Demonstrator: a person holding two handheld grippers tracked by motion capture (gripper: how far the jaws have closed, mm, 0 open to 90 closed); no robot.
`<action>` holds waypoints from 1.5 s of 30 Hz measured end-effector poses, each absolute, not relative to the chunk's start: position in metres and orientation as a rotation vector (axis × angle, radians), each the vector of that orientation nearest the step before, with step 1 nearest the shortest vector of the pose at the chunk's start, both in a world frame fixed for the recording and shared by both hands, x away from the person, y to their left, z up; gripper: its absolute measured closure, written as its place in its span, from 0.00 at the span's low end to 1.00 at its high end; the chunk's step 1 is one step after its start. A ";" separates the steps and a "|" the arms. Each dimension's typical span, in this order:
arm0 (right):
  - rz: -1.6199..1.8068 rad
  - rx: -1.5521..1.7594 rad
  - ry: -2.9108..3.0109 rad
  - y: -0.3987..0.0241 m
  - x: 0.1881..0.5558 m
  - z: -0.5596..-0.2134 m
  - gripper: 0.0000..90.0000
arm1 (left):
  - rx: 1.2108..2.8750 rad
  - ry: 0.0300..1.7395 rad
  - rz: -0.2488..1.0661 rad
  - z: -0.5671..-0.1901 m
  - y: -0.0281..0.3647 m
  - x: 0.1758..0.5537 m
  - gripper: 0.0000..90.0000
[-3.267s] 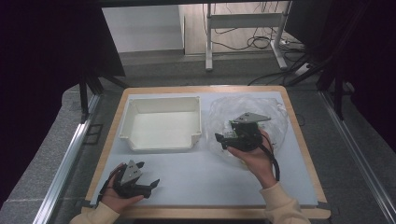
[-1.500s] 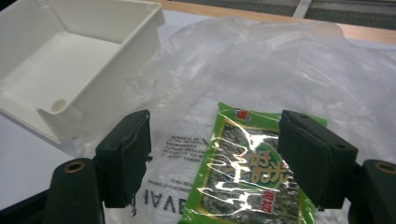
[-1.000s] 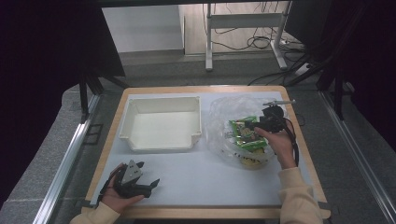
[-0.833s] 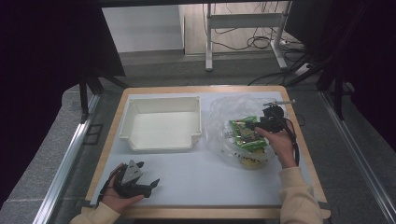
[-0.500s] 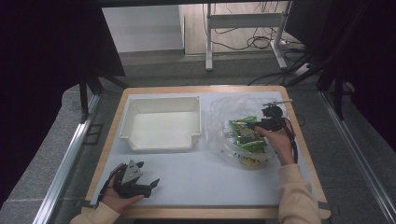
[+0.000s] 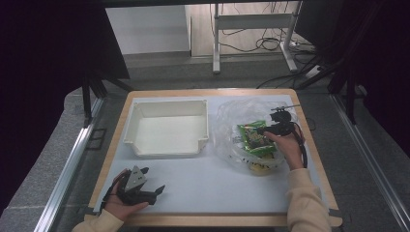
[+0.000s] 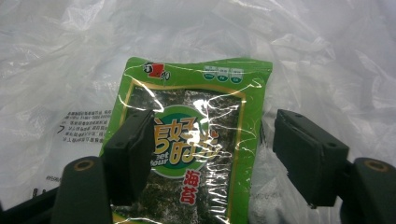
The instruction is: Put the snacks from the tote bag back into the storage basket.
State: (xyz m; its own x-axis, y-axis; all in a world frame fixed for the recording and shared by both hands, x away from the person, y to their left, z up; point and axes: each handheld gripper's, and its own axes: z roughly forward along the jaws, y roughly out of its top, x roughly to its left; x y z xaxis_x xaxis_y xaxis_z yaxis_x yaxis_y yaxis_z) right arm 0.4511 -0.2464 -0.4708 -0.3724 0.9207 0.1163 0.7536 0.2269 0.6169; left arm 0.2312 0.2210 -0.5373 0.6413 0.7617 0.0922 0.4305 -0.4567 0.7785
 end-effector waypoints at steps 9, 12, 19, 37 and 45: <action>0.810 1.616 2.222 -0.253 0.453 -0.475 0.43 | 2.110 0.923 0.563 -0.538 0.221 0.231 0.16; 0.781 1.634 2.219 -0.254 0.454 -0.477 0.46 | 2.111 0.921 0.564 -0.537 0.221 0.231 0.16; 0.755 1.648 2.221 -0.256 0.455 -0.479 0.56 | 2.112 0.919 0.562 -0.537 0.221 0.231 0.16; 0.669 1.689 2.212 -0.251 0.459 -0.488 0.69 | 2.111 0.917 0.563 -0.537 0.221 0.231 0.16; 0.621 1.696 2.202 -0.244 0.460 -0.490 0.73 | 2.109 0.914 0.564 -0.537 0.221 0.231 0.16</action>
State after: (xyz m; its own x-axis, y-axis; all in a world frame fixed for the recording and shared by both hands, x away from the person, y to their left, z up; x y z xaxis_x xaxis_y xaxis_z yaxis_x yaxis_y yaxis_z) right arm 0.4602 -0.2444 -0.4902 -0.2633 0.9642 0.0302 0.8382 0.2132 0.5020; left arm 0.2306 0.2211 -0.5367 0.6469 0.7568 0.0934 0.4235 -0.4584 0.7814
